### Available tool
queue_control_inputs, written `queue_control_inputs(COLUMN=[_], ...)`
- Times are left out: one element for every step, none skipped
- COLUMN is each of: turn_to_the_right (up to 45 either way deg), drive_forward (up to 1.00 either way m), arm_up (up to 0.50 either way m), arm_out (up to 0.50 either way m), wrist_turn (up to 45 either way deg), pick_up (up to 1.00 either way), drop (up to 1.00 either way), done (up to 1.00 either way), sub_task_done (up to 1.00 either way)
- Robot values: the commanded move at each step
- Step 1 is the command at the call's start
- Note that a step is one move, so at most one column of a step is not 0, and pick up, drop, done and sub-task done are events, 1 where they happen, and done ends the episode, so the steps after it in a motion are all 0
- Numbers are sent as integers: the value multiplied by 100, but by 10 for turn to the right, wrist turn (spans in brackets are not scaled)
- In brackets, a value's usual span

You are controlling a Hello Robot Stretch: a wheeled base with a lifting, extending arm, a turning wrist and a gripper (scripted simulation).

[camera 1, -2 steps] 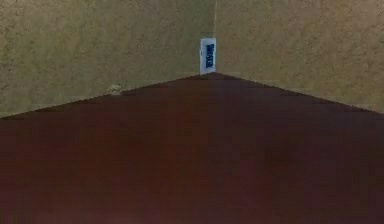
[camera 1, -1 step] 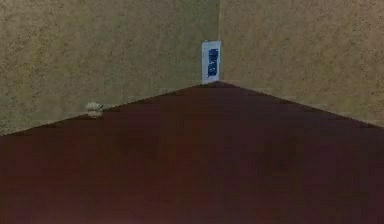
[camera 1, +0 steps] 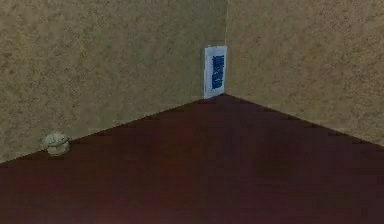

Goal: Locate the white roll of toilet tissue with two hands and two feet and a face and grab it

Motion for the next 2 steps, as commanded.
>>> queue_control_inputs(turn_to_the_right=[0,30], drive_forward=[100,0], arm_up=[0,0], arm_out=[0,0], wrist_turn=[0,0], pick_up=[0,0], drop=[0,0], done=[0,0], sub_task_done=[0,0])
